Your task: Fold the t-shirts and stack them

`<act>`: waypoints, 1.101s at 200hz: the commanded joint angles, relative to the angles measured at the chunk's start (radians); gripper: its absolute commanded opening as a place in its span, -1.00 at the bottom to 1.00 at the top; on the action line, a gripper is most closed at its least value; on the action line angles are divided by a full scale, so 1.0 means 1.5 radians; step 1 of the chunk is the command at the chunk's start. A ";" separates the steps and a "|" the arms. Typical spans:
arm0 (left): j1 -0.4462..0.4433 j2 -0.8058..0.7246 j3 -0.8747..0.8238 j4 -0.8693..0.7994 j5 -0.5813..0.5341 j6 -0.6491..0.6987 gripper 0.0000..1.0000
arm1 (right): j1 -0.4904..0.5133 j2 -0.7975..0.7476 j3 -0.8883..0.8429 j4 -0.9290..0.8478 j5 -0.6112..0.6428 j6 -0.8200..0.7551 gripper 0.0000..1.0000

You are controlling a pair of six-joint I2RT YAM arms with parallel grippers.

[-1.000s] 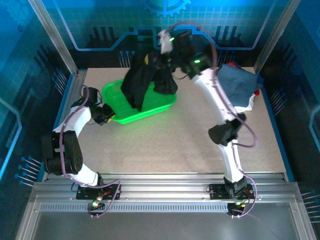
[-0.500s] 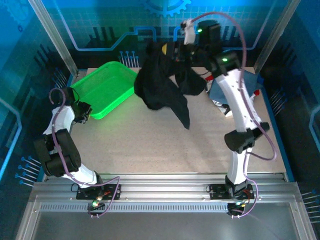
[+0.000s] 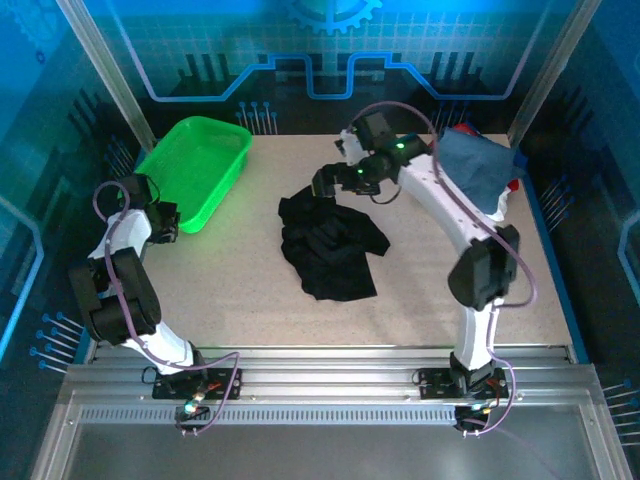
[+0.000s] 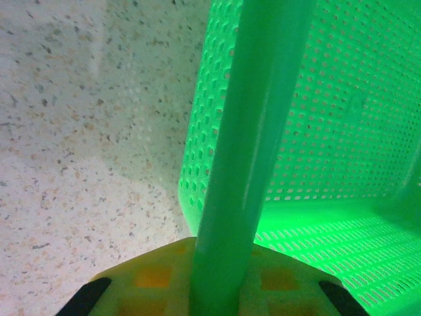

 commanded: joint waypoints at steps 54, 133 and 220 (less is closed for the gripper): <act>0.006 0.077 0.067 0.047 -0.069 -0.062 -1.00 | -0.042 -0.183 -0.248 0.005 -0.008 -0.013 0.99; -0.096 -0.033 0.123 0.018 0.060 0.069 0.84 | -0.059 -0.233 -0.494 0.101 0.027 0.053 1.00; -0.358 -0.259 -0.043 -0.127 -0.054 0.096 0.89 | -0.192 -0.048 -0.478 0.260 -0.123 0.118 0.87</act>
